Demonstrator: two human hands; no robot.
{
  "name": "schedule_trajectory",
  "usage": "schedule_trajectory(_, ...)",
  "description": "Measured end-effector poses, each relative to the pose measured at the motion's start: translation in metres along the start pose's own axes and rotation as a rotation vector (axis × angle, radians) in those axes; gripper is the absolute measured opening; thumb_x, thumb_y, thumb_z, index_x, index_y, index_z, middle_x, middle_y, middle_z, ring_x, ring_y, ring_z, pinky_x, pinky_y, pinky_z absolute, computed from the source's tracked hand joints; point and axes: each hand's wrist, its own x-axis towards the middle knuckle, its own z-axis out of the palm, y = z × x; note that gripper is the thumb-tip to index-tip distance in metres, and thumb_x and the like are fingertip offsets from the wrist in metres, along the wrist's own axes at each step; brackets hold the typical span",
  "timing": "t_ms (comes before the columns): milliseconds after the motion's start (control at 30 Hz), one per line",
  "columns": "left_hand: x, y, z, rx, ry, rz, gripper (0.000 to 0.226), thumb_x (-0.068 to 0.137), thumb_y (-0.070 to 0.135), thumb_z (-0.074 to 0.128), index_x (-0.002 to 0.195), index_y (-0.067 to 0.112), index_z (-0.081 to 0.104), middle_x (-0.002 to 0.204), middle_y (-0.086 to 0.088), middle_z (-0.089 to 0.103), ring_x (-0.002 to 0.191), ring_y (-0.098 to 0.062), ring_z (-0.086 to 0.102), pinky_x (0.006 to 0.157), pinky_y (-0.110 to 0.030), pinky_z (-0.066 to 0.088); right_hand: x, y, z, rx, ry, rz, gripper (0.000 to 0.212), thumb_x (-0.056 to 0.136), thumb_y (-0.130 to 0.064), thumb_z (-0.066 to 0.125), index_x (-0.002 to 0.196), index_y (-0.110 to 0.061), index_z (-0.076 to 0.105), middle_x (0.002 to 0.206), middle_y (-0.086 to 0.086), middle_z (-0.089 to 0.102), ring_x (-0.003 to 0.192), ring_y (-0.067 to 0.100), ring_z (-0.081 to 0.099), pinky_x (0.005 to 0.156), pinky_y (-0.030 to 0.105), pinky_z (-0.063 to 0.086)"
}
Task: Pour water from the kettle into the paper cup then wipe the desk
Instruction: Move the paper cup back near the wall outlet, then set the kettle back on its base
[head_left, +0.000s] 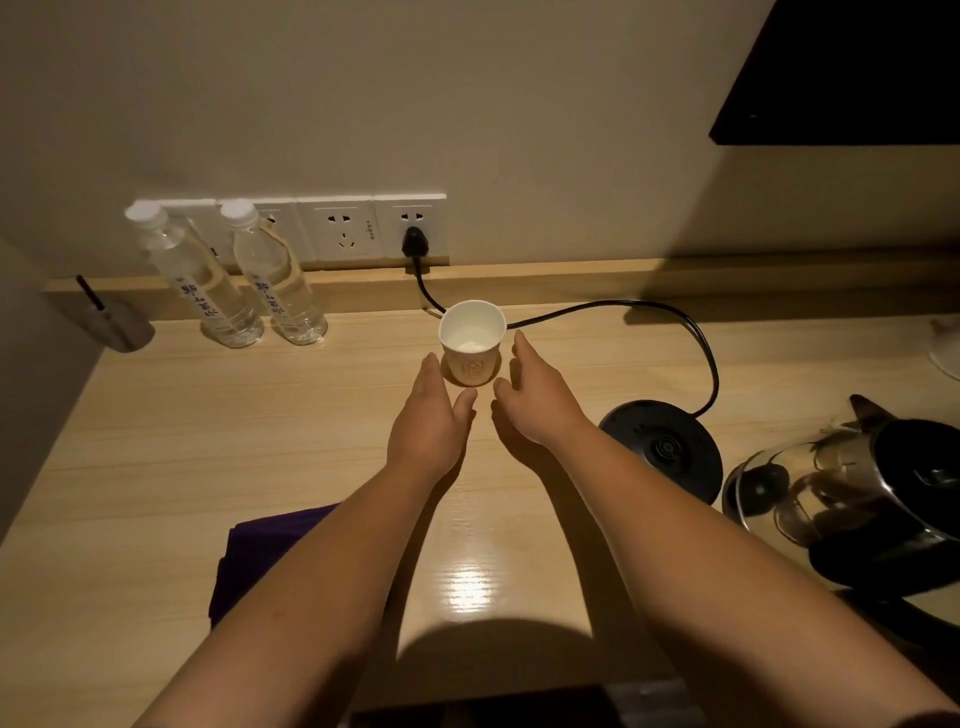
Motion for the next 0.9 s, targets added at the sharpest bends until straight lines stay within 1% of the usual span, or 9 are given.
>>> schedule_trajectory(67,-0.023,0.004,0.002,0.061,-0.004,0.036,0.064,0.099,0.046,0.039,0.15,0.014,0.017,0.157,-0.014,0.027,0.139,-0.03,0.034,0.108,-0.046,0.039,-0.015,0.002,-0.011,-0.131,0.016,-0.055,0.07,0.096,-0.024,0.05,0.153,-0.019,0.009,0.157,0.005,0.026,0.141,0.024,0.03,0.108,0.036,0.032)
schedule_trajectory(167,-0.068,0.008,0.015,0.254,-0.05,0.122,0.066,0.101,0.048,0.027,0.152,0.009,0.013,0.162,-0.013,0.005,0.148,-0.028,0.007,0.12,-0.041,0.012,-0.042,0.008,-0.027,-0.315,0.017,-0.166,0.062,0.098,-0.023,0.044,0.152,-0.013,0.016,0.158,0.008,0.025,0.142,0.025,0.026,0.11,0.035,0.028)
schedule_trajectory(267,-0.113,0.012,0.033,0.419,-0.127,0.162,0.07,0.099,0.054,0.015,0.154,0.01,0.008,0.162,-0.012,-0.004,0.149,-0.028,-0.007,0.12,-0.043,-0.001,-0.073,0.021,-0.043,-0.45,0.022,-0.254,0.054,0.098,-0.023,0.042,0.149,-0.011,0.027,0.157,0.01,0.026,0.142,0.026,0.023,0.111,0.034,0.024)
schedule_trajectory(433,-0.154,0.013,0.056,0.551,-0.207,0.152,0.075,0.096,0.058,0.01,0.154,0.01,0.004,0.162,-0.012,-0.007,0.148,-0.029,-0.01,0.119,-0.047,-0.004,-0.129,0.037,-0.07,-0.602,0.074,-0.349,0.046,0.098,-0.025,0.043,0.143,-0.013,0.042,0.156,0.007,0.029,0.142,0.024,0.024,0.109,0.037,0.031)
schedule_trajectory(533,-0.157,0.007,0.059,0.583,-0.176,0.167,0.078,0.095,0.06,0.007,0.154,0.009,0.004,0.163,-0.012,-0.004,0.148,-0.028,-0.009,0.12,-0.047,-0.003,-0.152,0.042,-0.083,-0.656,0.06,-0.405,0.044,0.098,-0.025,0.044,0.14,-0.013,0.045,0.154,0.009,0.032,0.141,0.027,0.025,0.11,0.041,0.031)
schedule_trajectory(600,-0.157,0.005,0.06,0.586,-0.154,0.178,0.078,0.095,0.059,0.009,0.154,0.008,0.006,0.163,-0.012,-0.001,0.149,-0.029,-0.007,0.12,-0.046,-0.002,-0.163,0.044,-0.096,-0.682,0.083,-0.436,0.043,0.097,-0.025,0.047,0.137,-0.011,0.049,0.15,0.011,0.039,0.139,0.029,0.031,0.11,0.041,0.029)
schedule_trajectory(733,-0.158,0.005,0.061,0.581,-0.127,0.197,0.077,0.096,0.057,0.012,0.153,0.007,0.012,0.162,-0.014,0.004,0.149,-0.029,-0.002,0.12,-0.046,0.002,-0.19,0.048,-0.137,-0.693,0.275,-0.438,0.036,0.09,-0.024,0.057,0.122,-0.009,0.062,0.13,0.01,0.059,0.122,0.029,0.05,0.103,0.041,0.037)
schedule_trajectory(833,-0.158,0.006,0.061,0.587,-0.111,0.206,0.075,0.096,0.056,0.015,0.152,0.006,0.016,0.162,-0.015,0.008,0.149,-0.03,0.002,0.12,-0.047,0.005,-0.219,0.069,-0.174,-0.657,0.519,-0.318,0.033,0.087,-0.024,0.061,0.117,-0.009,0.064,0.122,0.01,0.062,0.12,0.03,0.051,0.1,0.045,0.039)
schedule_trajectory(900,-0.158,0.007,0.062,0.589,-0.117,0.207,0.075,0.096,0.056,0.015,0.152,0.006,0.016,0.162,-0.015,0.008,0.148,-0.03,0.002,0.12,-0.047,0.005,-0.24,0.089,-0.193,-0.652,0.668,-0.195,0.036,0.087,-0.024,0.063,0.12,-0.011,0.062,0.127,0.01,0.059,0.125,0.029,0.046,0.102,0.046,0.037)
